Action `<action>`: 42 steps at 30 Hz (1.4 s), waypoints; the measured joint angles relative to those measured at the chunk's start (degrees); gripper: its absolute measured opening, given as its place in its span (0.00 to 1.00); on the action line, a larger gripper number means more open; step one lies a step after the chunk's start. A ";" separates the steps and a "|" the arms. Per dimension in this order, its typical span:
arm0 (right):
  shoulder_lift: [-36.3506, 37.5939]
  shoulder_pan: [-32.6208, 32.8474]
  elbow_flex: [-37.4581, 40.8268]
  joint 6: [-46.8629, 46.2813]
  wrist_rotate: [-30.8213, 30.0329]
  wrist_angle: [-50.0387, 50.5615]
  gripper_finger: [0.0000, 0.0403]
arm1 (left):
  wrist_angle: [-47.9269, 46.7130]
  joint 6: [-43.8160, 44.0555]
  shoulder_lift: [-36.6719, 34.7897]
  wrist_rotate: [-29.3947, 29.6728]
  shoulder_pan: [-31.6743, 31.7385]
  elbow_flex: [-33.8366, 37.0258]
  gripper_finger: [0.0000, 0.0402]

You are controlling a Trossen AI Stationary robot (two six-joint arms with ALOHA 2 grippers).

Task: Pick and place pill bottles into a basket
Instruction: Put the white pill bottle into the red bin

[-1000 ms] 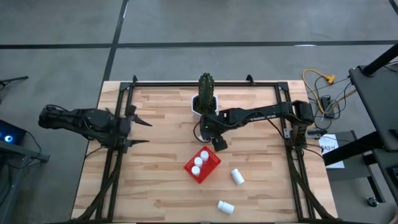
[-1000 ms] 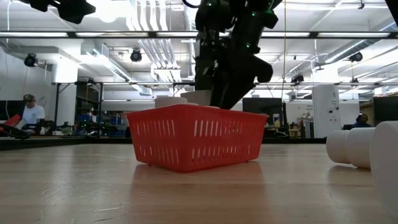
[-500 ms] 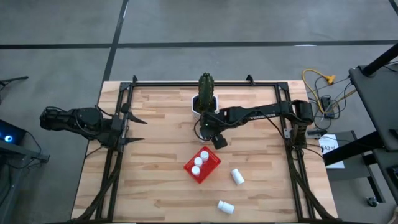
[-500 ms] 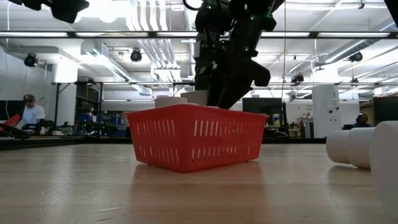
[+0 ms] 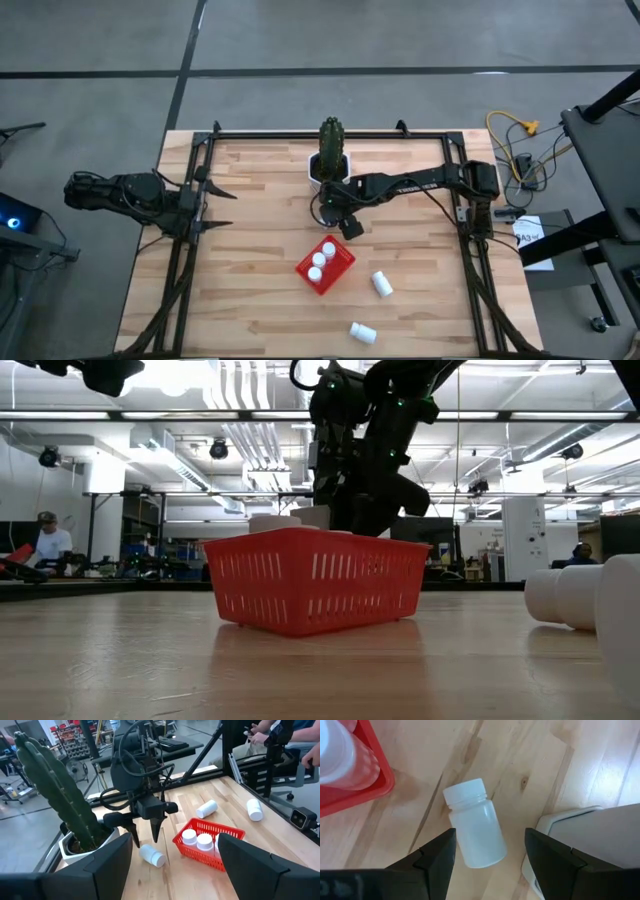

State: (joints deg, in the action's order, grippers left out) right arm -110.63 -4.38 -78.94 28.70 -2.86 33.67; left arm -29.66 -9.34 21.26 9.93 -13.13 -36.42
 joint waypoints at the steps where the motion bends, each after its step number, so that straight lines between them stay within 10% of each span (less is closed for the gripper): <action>1: 0.00 -0.09 0.00 0.04 0.07 0.00 0.55 | 0.43 -0.02 0.02 0.00 0.00 0.04 0.69; 26: 0.11 -0.51 3.92 -0.21 2.46 -5.71 0.54 | 0.77 0.00 0.13 -0.02 0.00 0.04 0.69; 42: 0.44 4.30 -2.01 -6.04 3.98 9.45 0.54 | 0.77 -0.02 0.33 -0.02 -0.02 0.02 0.69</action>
State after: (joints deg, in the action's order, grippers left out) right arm -110.19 -0.08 -80.95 22.65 1.12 43.13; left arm -28.88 -9.37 21.58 9.91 -13.15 -36.40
